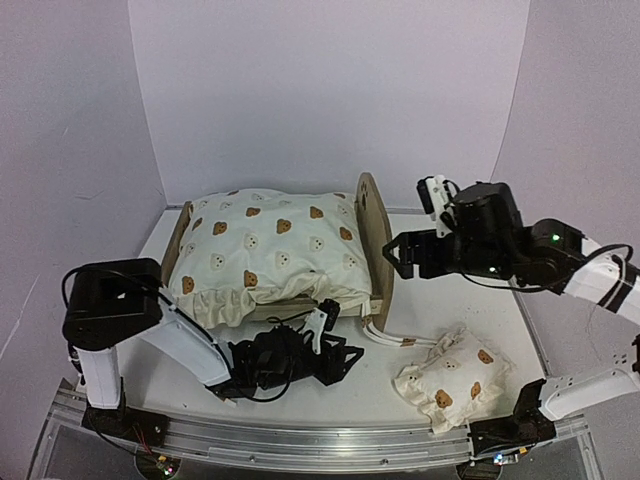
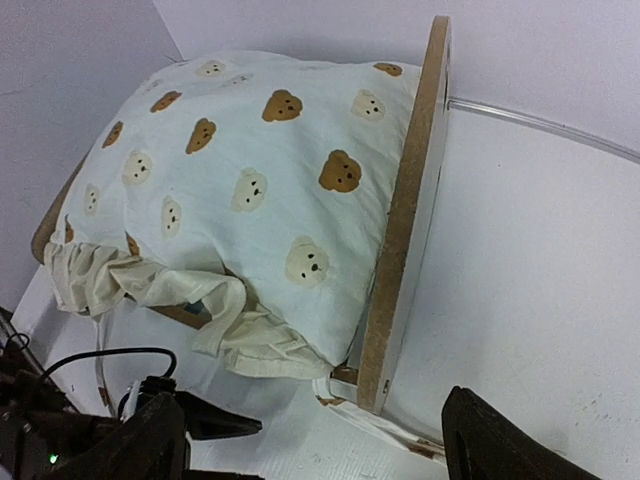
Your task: Set up the pet bed
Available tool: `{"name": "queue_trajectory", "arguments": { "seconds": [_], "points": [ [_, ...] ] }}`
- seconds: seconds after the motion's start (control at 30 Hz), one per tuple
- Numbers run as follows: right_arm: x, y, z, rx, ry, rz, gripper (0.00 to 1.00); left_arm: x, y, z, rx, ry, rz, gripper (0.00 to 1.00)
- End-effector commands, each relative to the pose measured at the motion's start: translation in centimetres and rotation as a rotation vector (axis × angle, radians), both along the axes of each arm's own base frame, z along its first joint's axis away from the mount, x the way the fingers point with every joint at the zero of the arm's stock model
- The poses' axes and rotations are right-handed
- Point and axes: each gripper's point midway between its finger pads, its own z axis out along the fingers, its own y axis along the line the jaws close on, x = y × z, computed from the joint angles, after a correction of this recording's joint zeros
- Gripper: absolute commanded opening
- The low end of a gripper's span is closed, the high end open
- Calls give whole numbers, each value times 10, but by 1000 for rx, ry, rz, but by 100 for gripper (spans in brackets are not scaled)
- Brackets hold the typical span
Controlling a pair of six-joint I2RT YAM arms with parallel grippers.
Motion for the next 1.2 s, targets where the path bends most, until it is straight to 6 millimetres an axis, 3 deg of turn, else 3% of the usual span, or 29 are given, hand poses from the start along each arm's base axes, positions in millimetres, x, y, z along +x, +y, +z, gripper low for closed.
{"name": "queue_trajectory", "arguments": {
  "seconds": [0.0,0.17,0.27,0.47,0.6,0.77,0.87,1.03,1.17],
  "points": [
    [-25,-22,-11,-77,2,98,91,23,-24,43,-197,-209,77,50],
    [-39,-39,-8,-34,11,87,92,41,-43,19,-187,-234,160,36],
    [-45,-47,-1,-7,-1,85,93,52,-46,2,-161,-242,223,45],
    [-55,-53,3,25,3,103,93,66,-52,-7,-132,-285,285,45],
    [-59,-55,-2,-3,15,119,93,81,-38,-14,-137,-238,346,31],
    [-64,-50,-6,-44,27,181,91,81,-39,-18,-133,-233,321,42],
    [-70,-40,-14,-56,56,249,86,80,-48,-8,-152,-245,261,36],
    [-87,-18,-20,-6,78,403,69,72,-39,25,-166,-293,223,2],
    [-88,-9,-36,-16,97,436,60,60,-22,55,-180,-324,180,0]
  ]
}}
